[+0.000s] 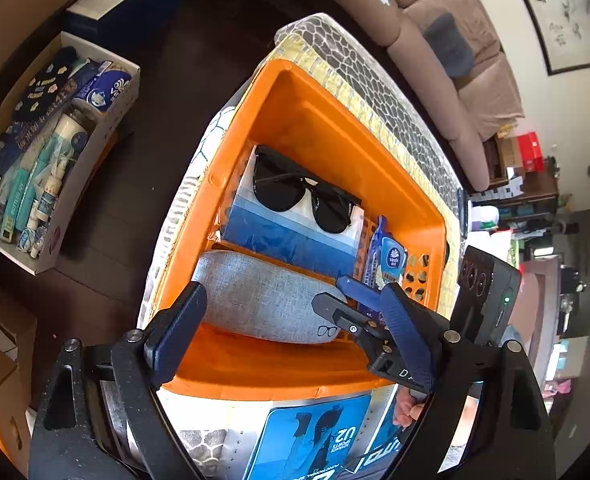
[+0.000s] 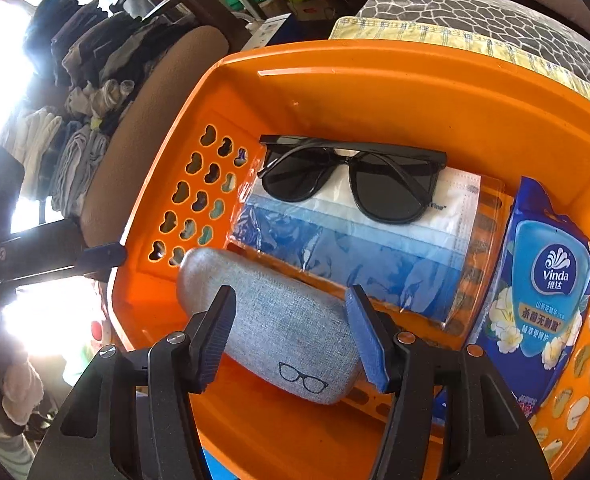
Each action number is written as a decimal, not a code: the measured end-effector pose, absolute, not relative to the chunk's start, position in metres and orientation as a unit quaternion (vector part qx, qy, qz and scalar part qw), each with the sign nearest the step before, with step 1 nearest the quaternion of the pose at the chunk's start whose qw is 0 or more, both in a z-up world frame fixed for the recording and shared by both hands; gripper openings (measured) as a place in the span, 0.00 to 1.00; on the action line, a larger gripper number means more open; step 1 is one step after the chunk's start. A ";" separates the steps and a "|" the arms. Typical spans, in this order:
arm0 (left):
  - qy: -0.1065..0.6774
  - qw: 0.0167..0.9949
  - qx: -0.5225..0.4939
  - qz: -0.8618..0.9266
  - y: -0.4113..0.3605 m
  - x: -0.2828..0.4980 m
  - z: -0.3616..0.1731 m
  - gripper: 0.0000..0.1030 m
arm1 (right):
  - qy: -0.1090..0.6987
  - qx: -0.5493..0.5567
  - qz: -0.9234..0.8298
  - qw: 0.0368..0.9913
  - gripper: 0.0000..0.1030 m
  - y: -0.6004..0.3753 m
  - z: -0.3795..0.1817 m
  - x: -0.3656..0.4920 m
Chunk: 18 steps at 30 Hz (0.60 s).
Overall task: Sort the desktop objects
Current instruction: 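Open the right tool to release the glasses case in the basket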
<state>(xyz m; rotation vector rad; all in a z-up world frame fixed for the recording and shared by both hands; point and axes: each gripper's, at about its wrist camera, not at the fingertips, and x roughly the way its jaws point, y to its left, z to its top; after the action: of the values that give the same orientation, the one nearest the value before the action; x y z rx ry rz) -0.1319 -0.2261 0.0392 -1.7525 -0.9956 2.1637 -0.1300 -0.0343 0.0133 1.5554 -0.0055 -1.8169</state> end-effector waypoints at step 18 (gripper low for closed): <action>-0.307 0.106 -0.599 0.732 -0.215 -0.127 0.048 0.85 | -0.002 0.626 -0.707 0.328 0.62 -0.014 0.024 -0.118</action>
<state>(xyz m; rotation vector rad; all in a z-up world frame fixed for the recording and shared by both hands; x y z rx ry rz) -0.1266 -0.2146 0.0476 -1.7636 -0.9040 2.1568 -0.1175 -0.0135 0.0236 1.6387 -0.0060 -1.8520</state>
